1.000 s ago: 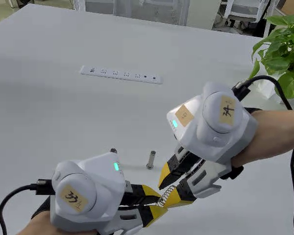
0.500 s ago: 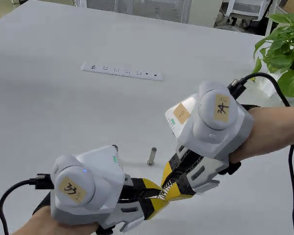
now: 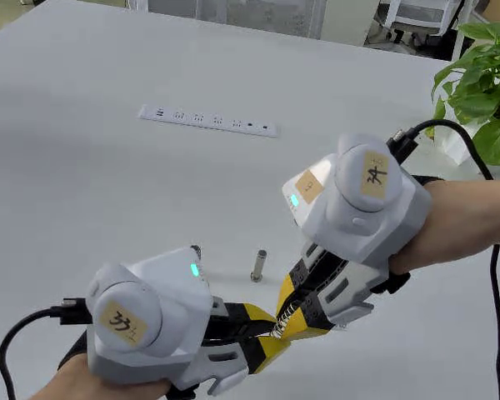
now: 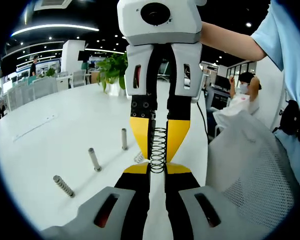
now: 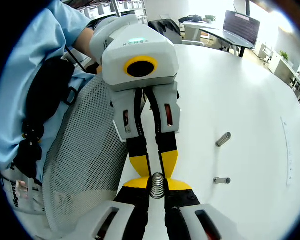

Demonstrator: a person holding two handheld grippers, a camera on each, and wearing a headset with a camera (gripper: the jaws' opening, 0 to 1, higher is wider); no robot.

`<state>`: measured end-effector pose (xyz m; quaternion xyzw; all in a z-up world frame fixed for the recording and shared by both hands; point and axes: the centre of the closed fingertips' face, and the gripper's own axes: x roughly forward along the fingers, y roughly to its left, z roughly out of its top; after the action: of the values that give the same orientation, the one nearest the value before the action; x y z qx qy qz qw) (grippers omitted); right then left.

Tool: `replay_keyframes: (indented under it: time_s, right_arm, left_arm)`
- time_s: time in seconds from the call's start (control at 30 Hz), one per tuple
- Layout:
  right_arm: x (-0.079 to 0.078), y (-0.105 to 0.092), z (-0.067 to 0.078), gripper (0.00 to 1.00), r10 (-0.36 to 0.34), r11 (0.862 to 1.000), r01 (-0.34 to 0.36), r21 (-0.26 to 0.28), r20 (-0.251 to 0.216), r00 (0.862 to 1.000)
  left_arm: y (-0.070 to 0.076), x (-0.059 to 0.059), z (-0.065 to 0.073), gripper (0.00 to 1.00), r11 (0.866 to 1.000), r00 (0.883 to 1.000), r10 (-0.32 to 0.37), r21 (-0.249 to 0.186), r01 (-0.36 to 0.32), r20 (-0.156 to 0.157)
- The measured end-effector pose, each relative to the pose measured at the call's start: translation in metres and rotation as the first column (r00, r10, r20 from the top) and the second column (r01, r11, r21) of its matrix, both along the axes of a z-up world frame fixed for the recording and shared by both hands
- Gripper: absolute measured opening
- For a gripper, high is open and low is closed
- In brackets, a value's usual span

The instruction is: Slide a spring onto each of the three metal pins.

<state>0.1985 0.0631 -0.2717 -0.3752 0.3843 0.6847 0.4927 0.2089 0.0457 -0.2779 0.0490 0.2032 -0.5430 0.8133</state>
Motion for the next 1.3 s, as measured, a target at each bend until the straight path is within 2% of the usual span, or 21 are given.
replay_keyframes:
  time_s: [0.43, 0.5, 0.63, 0.73, 1.03, 1.17, 1.3]
  right_arm:
    - [0.002, 0.005, 0.000, 0.07, 0.000, 1.000, 0.000, 0.000, 0.000, 1.000]
    - [0.003, 0.005, 0.000, 0.07, 0.001, 1.000, -0.001, -0.001, 0.001, 1.000]
    - [0.005, 0.004, 0.000, 0.07, -0.001, 1.000, 0.001, 0.000, 0.005, 1.000]
    - [0.008, 0.003, 0.000, 0.07, 0.008, 1.000, -0.008, 0.007, 0.018, 1.000]
    - [0.013, -0.001, -0.003, 0.07, 0.018, 1.000, -0.018, -0.007, 0.031, 0.999]
    - [0.015, -0.003, -0.004, 0.07, 0.023, 1.000, -0.023, -0.017, 0.035, 0.999]
    - [0.020, -0.004, -0.004, 0.07, 0.029, 0.999, -0.028, -0.028, 0.042, 0.999]
  left_arm:
    - [0.007, 0.002, -0.001, 0.08, 1.000, 0.999, 0.030, -0.003, -0.030, 0.027]
    - [0.011, 0.004, -0.003, 0.10, 0.999, 0.999, 0.046, 0.003, -0.047, 0.026]
    - [0.018, 0.008, -0.006, 0.26, 0.997, 0.996, 0.083, 0.009, -0.083, 0.029]
    - [0.026, 0.012, -0.007, 0.37, 0.993, 0.992, 0.116, 0.021, -0.117, 0.046]
    - [0.050, 0.023, -0.013, 0.74, 0.969, 0.969, 0.242, 0.034, -0.244, 0.053]
    - [0.059, 0.028, -0.013, 0.83, 0.957, 0.958, 0.284, 0.042, -0.286, 0.043]
    - [0.068, 0.032, -0.013, 0.95, 0.947, 0.948, 0.313, 0.052, -0.316, 0.050]
